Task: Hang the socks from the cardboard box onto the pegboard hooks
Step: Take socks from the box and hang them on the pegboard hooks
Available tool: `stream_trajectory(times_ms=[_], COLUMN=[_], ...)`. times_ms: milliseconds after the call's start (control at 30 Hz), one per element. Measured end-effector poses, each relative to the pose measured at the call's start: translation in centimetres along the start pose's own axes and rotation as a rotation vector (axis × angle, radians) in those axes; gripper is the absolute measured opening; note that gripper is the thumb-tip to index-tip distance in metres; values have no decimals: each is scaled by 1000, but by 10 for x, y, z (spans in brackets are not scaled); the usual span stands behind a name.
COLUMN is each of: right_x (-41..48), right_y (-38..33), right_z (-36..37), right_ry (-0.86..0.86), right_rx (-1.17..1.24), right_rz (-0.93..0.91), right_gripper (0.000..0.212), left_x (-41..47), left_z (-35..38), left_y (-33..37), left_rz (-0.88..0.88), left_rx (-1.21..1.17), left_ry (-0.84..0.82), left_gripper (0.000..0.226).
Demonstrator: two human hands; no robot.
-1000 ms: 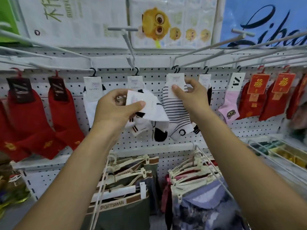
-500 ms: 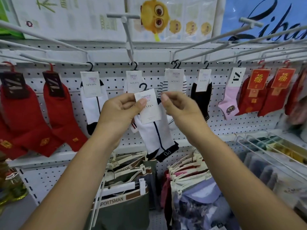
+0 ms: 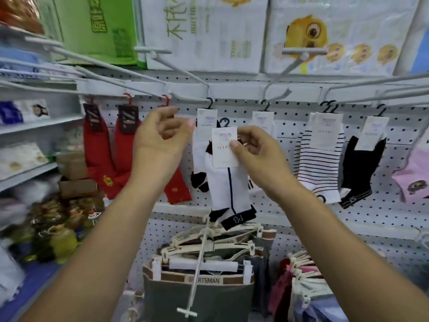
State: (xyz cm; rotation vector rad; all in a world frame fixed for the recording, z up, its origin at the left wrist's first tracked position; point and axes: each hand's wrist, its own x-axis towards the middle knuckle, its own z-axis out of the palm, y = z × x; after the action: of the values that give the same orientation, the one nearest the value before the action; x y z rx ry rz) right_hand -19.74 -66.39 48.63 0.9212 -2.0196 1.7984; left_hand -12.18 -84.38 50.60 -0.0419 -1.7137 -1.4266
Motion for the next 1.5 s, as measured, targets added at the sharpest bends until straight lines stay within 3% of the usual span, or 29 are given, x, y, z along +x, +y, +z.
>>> stream_trajectory(times_ms=[167, 400, 800, 967, 1200, 1500], right_x=[36, 56, 80, 67, -8, -222], right_y=[-6, -3, 6, 10, 7, 6], right_z=[23, 38, 45, 40, 6, -108], right_ry=[85, 131, 98, 106, 70, -37], right_rx=[-130, -188, -289, -233, -221, -420], right_rz=[-96, -165, -49, 14, 16, 132], right_gripper=[21, 23, 26, 43, 37, 40], left_x=[23, 34, 40, 29, -45, -215], left_z=[-2, -3, -9, -15, -27, 17], left_y=[16, 15, 16, 8, 1, 7], left_rz=[185, 228, 232, 232, 120, -65], left_rx=[75, 28, 14, -15, 209, 295], left_ry=[-73, -112, -211, -245, -234, -522], left_gripper=[20, 8, 10, 18, 38, 41])
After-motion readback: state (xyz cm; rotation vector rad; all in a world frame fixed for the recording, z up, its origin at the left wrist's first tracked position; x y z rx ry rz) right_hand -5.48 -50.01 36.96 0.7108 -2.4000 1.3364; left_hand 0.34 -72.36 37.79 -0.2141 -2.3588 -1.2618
